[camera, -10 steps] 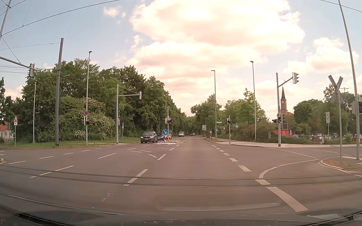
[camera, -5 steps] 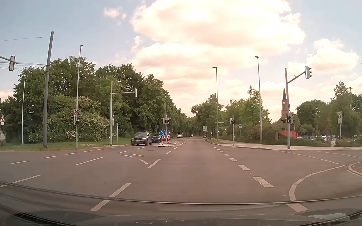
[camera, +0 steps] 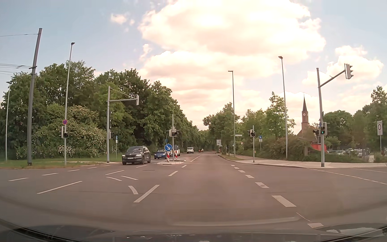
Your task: Follow the waypoints while adhering to traffic rules and regulations
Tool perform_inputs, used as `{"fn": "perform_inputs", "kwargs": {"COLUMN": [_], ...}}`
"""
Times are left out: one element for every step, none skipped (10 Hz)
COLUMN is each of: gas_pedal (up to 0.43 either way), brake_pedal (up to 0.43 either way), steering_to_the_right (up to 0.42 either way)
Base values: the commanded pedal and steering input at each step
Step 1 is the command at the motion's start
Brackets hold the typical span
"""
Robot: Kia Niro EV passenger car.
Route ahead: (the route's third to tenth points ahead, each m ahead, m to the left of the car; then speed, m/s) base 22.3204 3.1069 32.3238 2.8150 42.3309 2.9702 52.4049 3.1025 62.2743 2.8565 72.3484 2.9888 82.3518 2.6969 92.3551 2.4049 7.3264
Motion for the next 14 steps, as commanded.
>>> {"fn": "perform_inputs", "kwargs": {"gas_pedal": [0.469,0.480,0.480,0.480,0.480,0.480,0.480,0.480,0.480,0.480,0.480,0.480,0.480,0.480], "brake_pedal": [0.012,0.012,0.012,0.012,0.006,0.012,0.012,0.012,0.012,0.012,0.012,0.012,0.012,0.012], "steering_to_the_right": [0.005,0.004,0.001,-0.005,-0.006,-0.004,-0.004,-0.003,-0.003,-0.003,-0.003,-0.003,-0.003,-0.003]}}
